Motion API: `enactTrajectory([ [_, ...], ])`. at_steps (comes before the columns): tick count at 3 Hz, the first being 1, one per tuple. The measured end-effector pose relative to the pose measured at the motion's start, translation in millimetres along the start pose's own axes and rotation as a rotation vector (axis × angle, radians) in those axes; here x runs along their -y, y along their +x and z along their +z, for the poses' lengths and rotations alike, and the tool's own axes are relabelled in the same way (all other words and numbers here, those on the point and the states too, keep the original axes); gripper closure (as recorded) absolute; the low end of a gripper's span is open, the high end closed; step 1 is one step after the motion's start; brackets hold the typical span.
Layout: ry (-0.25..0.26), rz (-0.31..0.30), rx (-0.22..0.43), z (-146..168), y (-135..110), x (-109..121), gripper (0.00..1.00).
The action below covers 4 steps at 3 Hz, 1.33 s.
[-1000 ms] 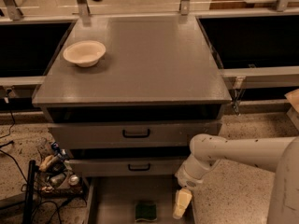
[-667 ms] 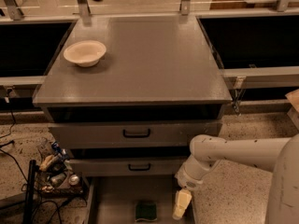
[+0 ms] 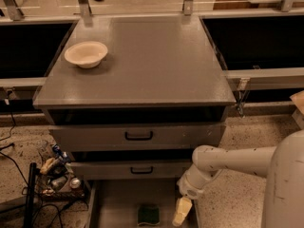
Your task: Pick sponge from bottom drawer and place on counter
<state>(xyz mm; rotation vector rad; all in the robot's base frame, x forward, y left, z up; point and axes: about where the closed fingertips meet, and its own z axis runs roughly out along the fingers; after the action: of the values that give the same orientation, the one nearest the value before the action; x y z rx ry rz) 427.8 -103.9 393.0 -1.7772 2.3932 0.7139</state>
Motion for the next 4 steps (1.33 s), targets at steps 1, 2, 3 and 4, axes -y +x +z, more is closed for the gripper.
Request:
enactTrajectory([
  [1,0.000,0.000,0.000,0,0,0,0.00],
  [2,0.049,0.005,-0.036,9,2,1,0.00],
  [3,0.098,0.011,-0.063,16,4,2,0.00],
  [4,0.098,0.011,-0.063,16,4,2,0.00],
])
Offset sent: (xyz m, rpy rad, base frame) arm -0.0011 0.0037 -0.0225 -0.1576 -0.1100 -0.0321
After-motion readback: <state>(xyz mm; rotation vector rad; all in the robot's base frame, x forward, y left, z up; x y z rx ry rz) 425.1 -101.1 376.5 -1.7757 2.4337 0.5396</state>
